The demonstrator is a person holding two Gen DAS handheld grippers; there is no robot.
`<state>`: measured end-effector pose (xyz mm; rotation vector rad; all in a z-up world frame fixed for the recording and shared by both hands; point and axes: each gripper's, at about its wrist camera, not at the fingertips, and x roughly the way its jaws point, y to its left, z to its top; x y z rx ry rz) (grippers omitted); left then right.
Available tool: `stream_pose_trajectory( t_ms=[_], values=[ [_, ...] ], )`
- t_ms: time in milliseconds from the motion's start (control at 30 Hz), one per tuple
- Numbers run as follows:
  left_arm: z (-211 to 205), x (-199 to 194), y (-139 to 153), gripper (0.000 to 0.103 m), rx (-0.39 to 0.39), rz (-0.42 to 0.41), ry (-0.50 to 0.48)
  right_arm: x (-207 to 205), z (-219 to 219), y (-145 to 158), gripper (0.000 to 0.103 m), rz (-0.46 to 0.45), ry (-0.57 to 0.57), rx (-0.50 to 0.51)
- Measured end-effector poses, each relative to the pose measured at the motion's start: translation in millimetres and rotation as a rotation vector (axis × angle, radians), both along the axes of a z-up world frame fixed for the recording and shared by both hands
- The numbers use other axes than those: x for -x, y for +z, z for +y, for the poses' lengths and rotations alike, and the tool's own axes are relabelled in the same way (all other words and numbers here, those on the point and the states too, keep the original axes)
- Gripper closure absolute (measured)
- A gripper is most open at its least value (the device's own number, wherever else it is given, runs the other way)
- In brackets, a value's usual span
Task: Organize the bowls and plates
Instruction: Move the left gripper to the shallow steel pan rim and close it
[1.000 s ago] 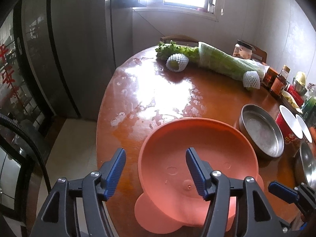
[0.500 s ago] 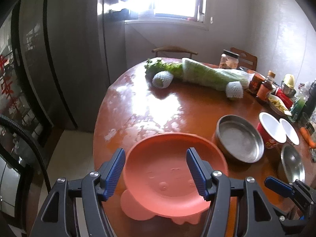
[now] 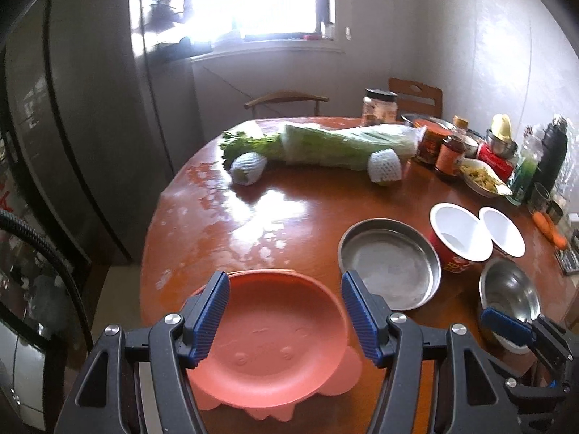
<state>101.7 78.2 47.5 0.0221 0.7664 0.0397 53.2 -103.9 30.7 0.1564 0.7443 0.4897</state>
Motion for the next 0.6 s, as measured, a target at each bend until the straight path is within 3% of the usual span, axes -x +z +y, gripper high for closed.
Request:
stream_pose_trajectory(
  t_ms=[267, 600],
  values=[
    [-29, -44, -8, 0.039, -0.029, 0.087, -0.081, -38, -6, -11, 0.040, 0.057, -0.051, 0.053],
    [-41, -107, -49, 0.039, -0.058, 0.222, -0.103, -85, -6, -29, 0.036, 0.151, -0.079, 0.112]
  ],
)
